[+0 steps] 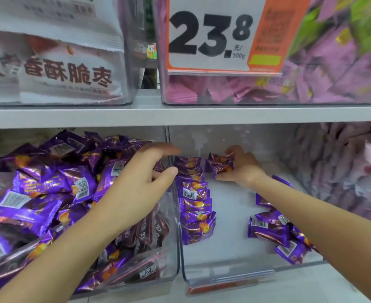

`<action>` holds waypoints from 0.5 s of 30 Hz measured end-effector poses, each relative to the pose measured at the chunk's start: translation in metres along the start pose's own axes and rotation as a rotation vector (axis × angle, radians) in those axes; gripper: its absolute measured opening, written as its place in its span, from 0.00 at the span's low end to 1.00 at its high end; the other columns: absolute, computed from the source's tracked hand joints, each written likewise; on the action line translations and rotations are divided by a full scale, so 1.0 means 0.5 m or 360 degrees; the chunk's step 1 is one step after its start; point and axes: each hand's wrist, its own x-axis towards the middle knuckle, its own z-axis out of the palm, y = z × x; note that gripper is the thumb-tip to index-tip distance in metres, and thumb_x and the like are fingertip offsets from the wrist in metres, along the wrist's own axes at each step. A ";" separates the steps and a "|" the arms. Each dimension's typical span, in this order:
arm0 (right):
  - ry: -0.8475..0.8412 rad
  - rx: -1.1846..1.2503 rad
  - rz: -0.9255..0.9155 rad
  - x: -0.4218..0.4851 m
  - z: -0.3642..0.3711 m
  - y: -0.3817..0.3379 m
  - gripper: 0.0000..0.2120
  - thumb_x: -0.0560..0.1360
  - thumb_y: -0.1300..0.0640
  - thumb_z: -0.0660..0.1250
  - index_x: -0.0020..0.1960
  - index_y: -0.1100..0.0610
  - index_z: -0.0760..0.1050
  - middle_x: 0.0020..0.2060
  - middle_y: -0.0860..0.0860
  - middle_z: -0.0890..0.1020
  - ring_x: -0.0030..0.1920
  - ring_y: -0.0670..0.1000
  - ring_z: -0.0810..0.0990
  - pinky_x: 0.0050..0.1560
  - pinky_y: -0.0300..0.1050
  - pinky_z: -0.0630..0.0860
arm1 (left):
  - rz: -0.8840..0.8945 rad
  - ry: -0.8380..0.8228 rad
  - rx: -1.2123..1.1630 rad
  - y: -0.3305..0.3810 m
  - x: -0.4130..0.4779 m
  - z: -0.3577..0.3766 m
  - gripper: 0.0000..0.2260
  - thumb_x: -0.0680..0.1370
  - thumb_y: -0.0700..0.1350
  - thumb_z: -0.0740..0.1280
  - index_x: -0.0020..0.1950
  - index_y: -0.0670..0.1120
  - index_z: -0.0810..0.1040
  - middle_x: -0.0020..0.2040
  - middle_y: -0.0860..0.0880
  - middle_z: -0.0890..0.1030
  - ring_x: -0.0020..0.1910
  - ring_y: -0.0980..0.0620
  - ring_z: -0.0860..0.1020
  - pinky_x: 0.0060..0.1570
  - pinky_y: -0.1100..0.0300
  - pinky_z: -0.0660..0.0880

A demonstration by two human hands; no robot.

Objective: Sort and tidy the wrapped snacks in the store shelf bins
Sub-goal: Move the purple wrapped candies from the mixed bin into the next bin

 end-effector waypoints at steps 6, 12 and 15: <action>-0.0001 -0.0126 -0.0176 -0.006 0.006 -0.004 0.31 0.64 0.43 0.74 0.63 0.48 0.68 0.58 0.52 0.74 0.57 0.57 0.73 0.52 0.49 0.75 | -0.0014 -0.0021 -0.0011 0.001 -0.002 -0.001 0.13 0.78 0.48 0.61 0.60 0.63 0.70 0.64 0.63 0.69 0.46 0.61 0.77 0.45 0.72 0.71; 0.0043 -0.0108 -0.0075 -0.018 0.019 -0.021 0.34 0.66 0.44 0.74 0.66 0.51 0.63 0.60 0.55 0.69 0.54 0.59 0.76 0.49 0.49 0.76 | -0.0015 -0.0041 -0.0027 0.002 -0.001 -0.003 0.13 0.78 0.48 0.61 0.59 0.64 0.70 0.63 0.63 0.69 0.44 0.61 0.77 0.43 0.75 0.72; 0.0071 0.0120 -0.0027 -0.019 0.020 -0.027 0.38 0.65 0.49 0.77 0.67 0.58 0.62 0.62 0.58 0.70 0.57 0.59 0.75 0.50 0.47 0.73 | -0.0027 -0.0051 -0.0017 0.003 -0.002 -0.004 0.13 0.78 0.48 0.61 0.61 0.62 0.70 0.64 0.62 0.69 0.46 0.60 0.78 0.45 0.74 0.72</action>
